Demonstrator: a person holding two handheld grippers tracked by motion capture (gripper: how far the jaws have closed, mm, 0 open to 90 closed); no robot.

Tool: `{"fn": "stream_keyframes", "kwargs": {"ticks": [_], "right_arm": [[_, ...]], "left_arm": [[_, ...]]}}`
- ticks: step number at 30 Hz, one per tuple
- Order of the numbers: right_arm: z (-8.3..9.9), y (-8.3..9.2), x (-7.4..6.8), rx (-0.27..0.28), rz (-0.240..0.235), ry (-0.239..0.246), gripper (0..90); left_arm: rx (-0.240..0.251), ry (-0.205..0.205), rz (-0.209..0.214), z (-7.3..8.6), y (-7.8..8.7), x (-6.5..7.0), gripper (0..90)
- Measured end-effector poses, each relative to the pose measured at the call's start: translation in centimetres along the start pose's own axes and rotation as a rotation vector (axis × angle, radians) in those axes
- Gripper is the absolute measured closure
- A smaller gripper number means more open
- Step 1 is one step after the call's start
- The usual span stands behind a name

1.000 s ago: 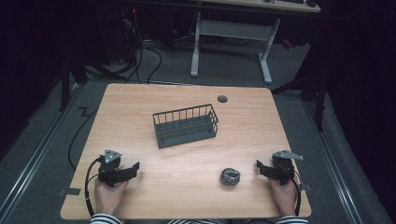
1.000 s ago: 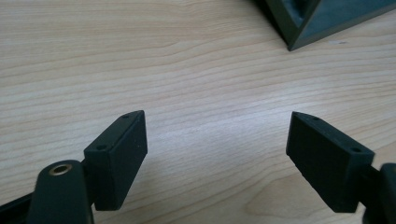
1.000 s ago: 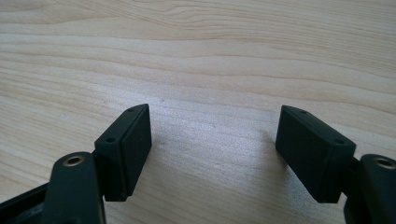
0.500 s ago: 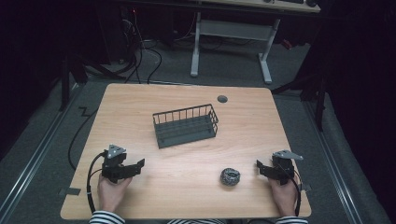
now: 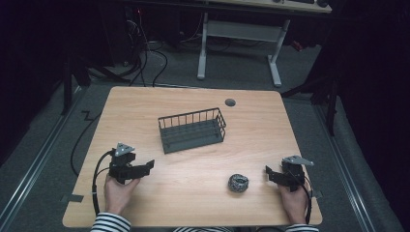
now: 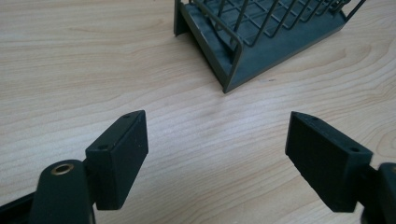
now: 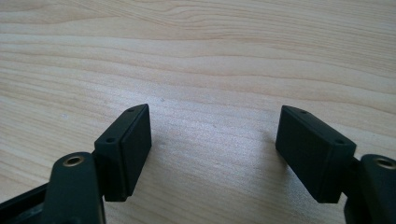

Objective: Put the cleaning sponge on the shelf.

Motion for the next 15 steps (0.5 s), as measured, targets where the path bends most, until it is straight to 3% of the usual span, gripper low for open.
{"fn": "stream_keyframes", "kwargs": {"ticks": [15], "right_arm": [[0.0,0.0,0.0,0.000,0.000,0.000,26.9]], "left_arm": [[0.000,-0.024,0.022,-3.3,0.4,-0.2,22.2]]}}
Point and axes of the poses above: each handheld gripper's, and its own axes: y roughly backward along the jaws, z roughly out of its underside, x roughly to its right, the point moved 2 cm from there along -y, roughly forward along the jaws, and after that the axes turned 15 degrees about -y, right-handed, at the moved point
